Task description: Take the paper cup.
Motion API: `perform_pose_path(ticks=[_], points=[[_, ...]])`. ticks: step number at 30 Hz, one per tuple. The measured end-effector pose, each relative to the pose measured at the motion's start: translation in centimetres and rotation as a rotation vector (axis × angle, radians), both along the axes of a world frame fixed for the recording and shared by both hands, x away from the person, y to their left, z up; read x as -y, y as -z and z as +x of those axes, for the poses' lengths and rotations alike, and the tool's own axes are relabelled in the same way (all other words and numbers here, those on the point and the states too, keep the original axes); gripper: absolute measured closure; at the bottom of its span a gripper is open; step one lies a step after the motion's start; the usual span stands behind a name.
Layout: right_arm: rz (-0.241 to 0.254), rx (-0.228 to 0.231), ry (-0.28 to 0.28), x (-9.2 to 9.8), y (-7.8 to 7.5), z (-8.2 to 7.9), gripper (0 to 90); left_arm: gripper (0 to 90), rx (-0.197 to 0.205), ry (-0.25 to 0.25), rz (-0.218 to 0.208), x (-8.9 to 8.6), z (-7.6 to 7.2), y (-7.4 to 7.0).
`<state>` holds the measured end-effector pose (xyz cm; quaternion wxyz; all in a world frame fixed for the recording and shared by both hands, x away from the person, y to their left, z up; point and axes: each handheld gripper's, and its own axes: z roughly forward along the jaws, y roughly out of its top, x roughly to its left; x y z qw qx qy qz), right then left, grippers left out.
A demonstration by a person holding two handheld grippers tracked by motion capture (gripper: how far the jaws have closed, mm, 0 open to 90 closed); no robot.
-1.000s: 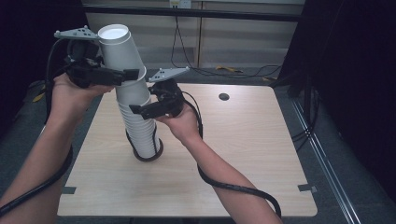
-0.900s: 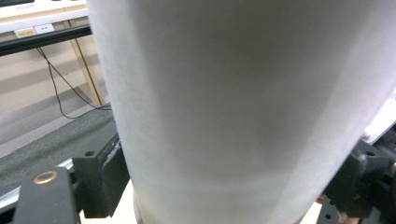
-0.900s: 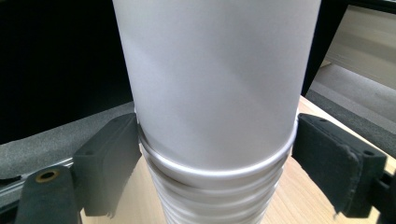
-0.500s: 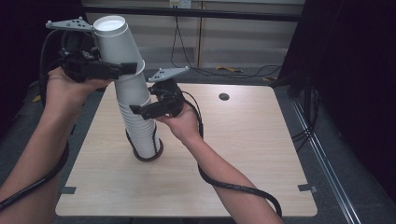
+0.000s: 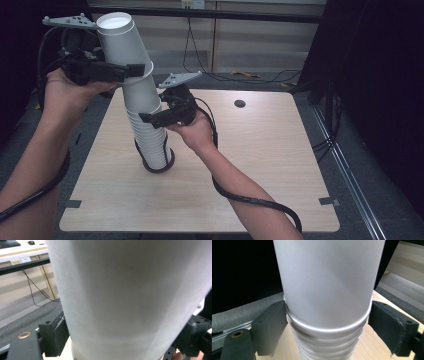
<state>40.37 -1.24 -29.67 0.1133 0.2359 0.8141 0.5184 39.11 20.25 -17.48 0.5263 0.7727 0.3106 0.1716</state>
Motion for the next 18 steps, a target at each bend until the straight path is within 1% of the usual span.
perform_pose_path(ticks=[18], points=[[-0.007, -0.003, -0.004, 0.1, 0.1, 0.0, 15.6, 15.4, -0.001, -0.002, -0.015, -1.1, -0.5, -0.3]])
